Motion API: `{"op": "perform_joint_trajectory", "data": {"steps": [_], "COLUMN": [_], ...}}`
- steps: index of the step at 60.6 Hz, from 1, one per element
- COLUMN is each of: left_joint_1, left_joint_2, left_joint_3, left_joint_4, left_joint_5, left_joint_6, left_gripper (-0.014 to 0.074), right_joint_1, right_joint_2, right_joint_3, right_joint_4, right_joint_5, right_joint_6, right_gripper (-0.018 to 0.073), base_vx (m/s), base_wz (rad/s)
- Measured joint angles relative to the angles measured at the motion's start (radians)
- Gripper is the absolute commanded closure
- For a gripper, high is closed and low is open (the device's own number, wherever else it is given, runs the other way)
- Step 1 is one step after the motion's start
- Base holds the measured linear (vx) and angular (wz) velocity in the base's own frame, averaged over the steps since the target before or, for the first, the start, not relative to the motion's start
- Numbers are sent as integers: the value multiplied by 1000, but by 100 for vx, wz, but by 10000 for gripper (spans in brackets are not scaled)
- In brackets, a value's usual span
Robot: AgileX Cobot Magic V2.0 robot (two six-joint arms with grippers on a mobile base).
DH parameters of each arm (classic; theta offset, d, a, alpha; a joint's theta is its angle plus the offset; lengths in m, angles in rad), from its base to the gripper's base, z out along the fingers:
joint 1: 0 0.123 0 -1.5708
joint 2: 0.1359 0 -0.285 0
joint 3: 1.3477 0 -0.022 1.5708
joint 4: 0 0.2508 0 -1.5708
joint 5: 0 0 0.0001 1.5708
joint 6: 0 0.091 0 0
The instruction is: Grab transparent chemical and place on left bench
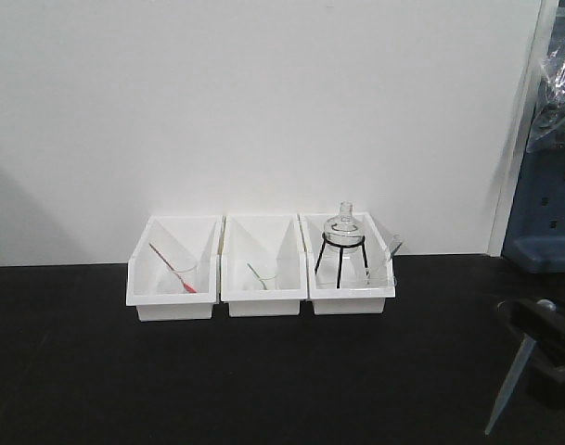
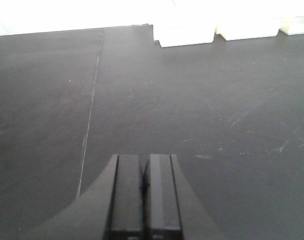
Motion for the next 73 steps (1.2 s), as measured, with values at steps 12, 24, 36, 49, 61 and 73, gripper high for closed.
{"op": "perform_joint_trajectory", "data": {"steps": [12,24,36,49,61,73], "left_joint_1": [0,0,0,0,0,0], "left_joint_2": [0,0,0,0,0,0], "left_joint_3": [0,0,0,0,0,0], "left_joint_4": [0,0,0,0,0,0], "left_joint_5": [0,0,0,0,0,0], "left_joint_6": [0,0,0,0,0,0], "left_gripper": [600,600,600,600,600,600], "right_joint_1": [0,39,200,300,314,314], "right_joint_2": [266,465,578,687,766,787], "right_joint_3": [-104,-152,-157,-157,-157,-157], "right_joint_4": [222,374,395,423,432,438], "right_joint_5": [-334,-604,-613,-574,-530,-522], "right_joint_6": [-254,-518,-682,-761,-824,-837], "right_gripper": [559,559,559,557,463,218], "base_vx": [0,0,0,0,0,0], "base_wz": [0,0,0,0,0,0]}}
